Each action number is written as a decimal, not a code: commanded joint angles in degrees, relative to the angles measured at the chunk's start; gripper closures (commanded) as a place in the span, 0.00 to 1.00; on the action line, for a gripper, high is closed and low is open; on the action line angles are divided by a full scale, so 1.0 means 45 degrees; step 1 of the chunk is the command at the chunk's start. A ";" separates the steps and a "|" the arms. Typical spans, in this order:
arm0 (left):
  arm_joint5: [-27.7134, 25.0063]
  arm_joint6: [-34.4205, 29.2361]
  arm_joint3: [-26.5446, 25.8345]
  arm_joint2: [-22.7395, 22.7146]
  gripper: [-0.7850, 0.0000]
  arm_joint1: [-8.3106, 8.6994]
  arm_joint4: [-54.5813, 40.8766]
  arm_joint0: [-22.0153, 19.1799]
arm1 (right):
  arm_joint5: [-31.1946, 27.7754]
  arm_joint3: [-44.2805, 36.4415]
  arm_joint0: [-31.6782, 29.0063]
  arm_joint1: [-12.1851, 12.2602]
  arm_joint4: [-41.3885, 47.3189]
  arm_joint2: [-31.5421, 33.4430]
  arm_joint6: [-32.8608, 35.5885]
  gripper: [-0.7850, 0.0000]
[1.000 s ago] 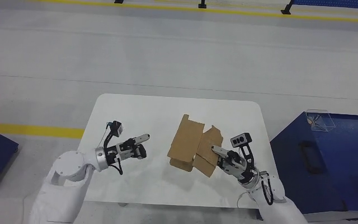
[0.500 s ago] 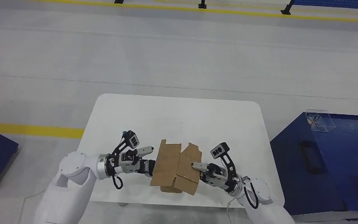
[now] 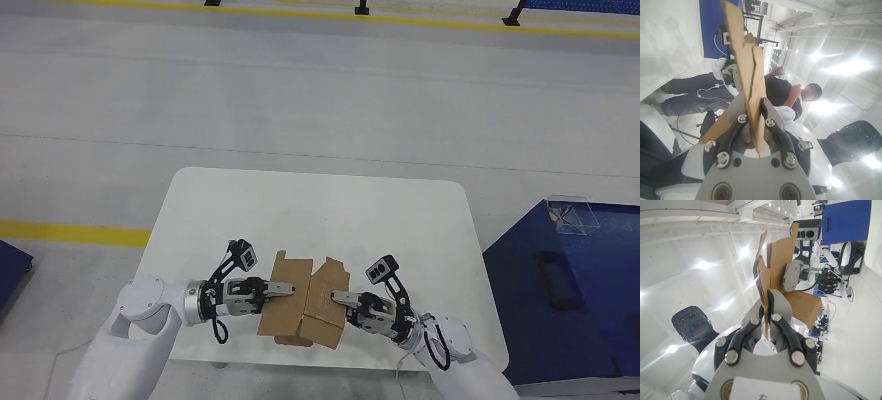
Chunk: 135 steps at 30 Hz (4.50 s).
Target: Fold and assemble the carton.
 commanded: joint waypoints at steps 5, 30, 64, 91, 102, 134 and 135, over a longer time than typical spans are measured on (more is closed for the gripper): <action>-0.0384 0.0650 -0.0162 -0.0117 1.00 0.0007 0.0306 0.0047 | -0.0113 -0.0057 0.0011 0.0008 -0.0217 0.0059 -0.0167 0.00; -0.4801 0.6229 0.0787 0.3355 1.00 -0.1498 -0.5988 -0.0051 | -0.9176 0.0021 -0.0341 -0.0795 -1.0023 0.0920 -0.7471 0.51; -0.4838 0.8816 0.3216 -0.0643 0.00 -0.0935 -0.1660 -0.0353 | -0.5179 -0.1765 -0.1057 -0.0326 -1.0761 0.1669 -0.5080 1.00; -0.2211 0.2857 0.2114 0.1721 0.00 -0.0926 0.0494 -0.1524 | -0.3699 -0.5190 -0.2614 0.0422 -1.3248 0.2414 -0.2460 1.00; -0.2316 0.2507 0.2183 0.1624 0.00 -0.0868 0.0314 -0.1423 | -0.3574 -0.5239 -0.2665 0.0468 -1.3082 0.2522 -0.2607 1.00; -0.1567 0.2948 -0.4363 0.0988 0.21 0.0311 1.5829 0.0960 | -0.2136 -0.4605 -0.1825 0.0762 -1.1645 0.2454 -0.1352 1.00; -0.1566 0.2845 -0.4261 0.1109 0.27 0.0301 1.5825 0.0861 | -0.2150 -0.4609 -0.1819 0.0766 -1.1670 0.2407 -0.1369 1.00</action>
